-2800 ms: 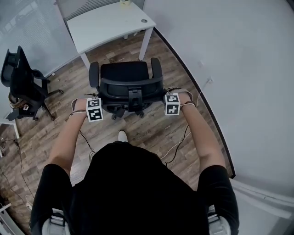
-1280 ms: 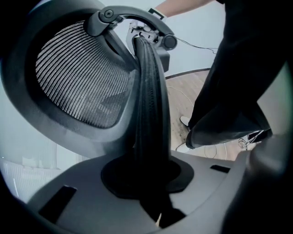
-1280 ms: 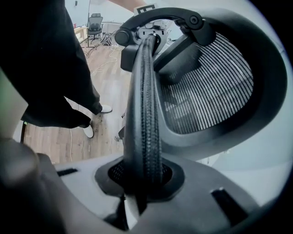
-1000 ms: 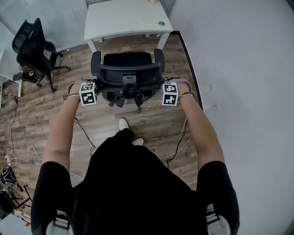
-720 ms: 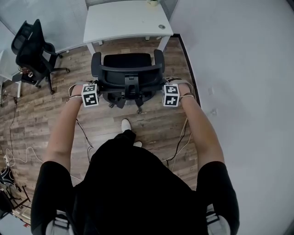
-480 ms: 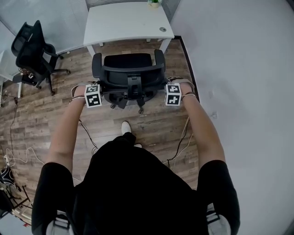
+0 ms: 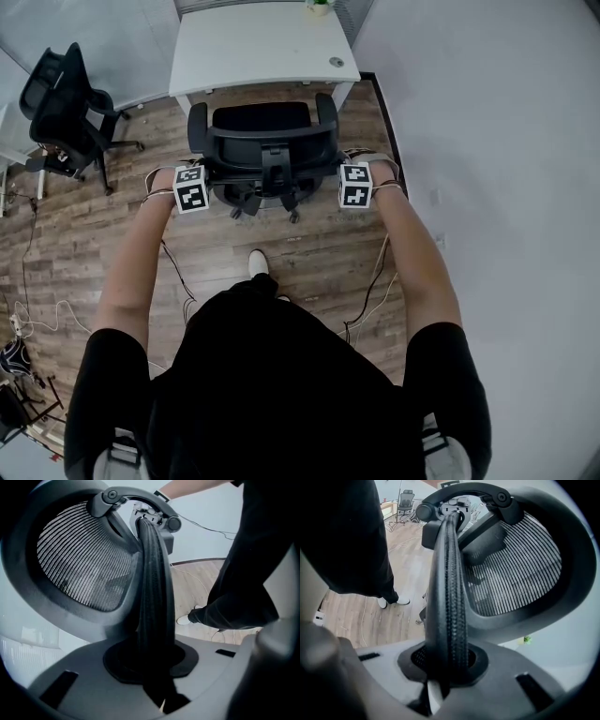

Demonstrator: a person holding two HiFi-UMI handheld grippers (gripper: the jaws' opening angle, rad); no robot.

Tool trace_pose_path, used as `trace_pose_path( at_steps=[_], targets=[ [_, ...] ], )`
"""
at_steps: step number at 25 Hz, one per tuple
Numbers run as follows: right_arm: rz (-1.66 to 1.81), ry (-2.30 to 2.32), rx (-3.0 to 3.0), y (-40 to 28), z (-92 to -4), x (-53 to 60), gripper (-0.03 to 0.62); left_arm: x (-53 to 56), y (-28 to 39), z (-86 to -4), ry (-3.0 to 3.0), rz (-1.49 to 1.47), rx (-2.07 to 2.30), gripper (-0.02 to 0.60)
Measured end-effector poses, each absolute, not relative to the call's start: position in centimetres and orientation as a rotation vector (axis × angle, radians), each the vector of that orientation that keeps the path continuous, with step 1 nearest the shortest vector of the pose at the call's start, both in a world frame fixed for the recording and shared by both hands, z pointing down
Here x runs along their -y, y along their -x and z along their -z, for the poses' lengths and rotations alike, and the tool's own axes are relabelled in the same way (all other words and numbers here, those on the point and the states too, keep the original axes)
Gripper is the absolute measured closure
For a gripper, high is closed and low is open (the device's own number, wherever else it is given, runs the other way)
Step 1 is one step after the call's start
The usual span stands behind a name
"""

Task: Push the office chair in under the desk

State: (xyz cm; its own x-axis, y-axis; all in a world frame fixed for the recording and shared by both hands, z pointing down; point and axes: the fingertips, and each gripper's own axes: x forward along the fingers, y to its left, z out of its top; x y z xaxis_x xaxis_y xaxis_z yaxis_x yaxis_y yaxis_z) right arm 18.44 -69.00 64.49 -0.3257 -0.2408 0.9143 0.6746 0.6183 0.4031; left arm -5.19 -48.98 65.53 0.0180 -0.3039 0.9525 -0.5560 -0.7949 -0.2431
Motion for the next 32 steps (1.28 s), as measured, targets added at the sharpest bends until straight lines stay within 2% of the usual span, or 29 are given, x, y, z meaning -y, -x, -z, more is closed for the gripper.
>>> trace_pose_path(
  at_steps=[4, 32],
  targets=[
    [0.959, 0.384, 1.65, -14.1, -63.5, 73.4, 0.545, 53.2, 9.4, -64.6, -2.087, -1.846, 0.903, 0.515],
    [0.953, 0.357, 1.679, -13.9, -65.2, 74.3, 0.545, 55.2, 10.4, -65.8, -2.104, -1.908, 0.91, 0.511]
  ],
)
